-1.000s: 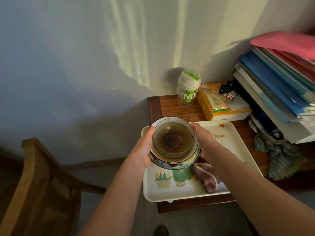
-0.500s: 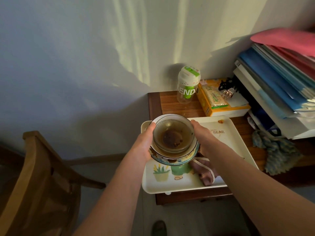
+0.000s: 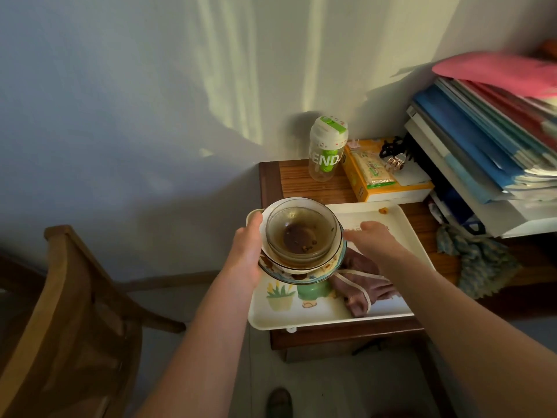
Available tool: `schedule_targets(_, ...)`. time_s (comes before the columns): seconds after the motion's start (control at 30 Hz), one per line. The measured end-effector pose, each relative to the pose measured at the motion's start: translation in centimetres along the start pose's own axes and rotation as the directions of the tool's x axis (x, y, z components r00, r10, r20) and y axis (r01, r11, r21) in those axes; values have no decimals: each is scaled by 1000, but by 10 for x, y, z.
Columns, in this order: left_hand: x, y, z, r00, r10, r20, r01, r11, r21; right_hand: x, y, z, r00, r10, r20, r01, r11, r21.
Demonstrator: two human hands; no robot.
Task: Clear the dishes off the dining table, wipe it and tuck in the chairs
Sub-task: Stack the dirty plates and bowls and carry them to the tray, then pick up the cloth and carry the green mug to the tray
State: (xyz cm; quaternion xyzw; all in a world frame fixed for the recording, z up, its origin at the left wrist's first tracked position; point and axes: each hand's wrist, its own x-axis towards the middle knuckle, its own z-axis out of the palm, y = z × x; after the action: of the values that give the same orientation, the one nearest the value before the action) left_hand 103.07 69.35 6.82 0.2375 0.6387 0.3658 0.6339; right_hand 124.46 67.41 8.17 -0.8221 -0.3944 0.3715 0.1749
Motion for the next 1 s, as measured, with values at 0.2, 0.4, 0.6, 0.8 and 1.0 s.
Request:
schedule_targets(0.2, -29, -6, 5, 992, 74, -98, -75, 997, -13, -28, 35, 7, 980, -18, 199, 119, 852, -509)
schedule_targets(0.4, -46, -19, 2, 994, 69, -85, -74, 995, -64, -35, 59, 10, 979, -194, 56, 191, 795, -575)
schedule_targets(0.6, -74, -30, 4, 997, 37, -73, -42, 997, -71, -46, 67, -1, 940, -340, -25, 253, 746, -616)
schedule_targets(0.8, -110, -47, 6, 996, 71, -60, -76, 993, -88, -71, 75, -19, 889, -441, -123, 283, 741, -609)
schedule_targets(1.0, -161, -86, 2, 993, 112, -23, -113, 990, -88, -127, 83, -21, 879, -451, -153, 389, 866, -316)
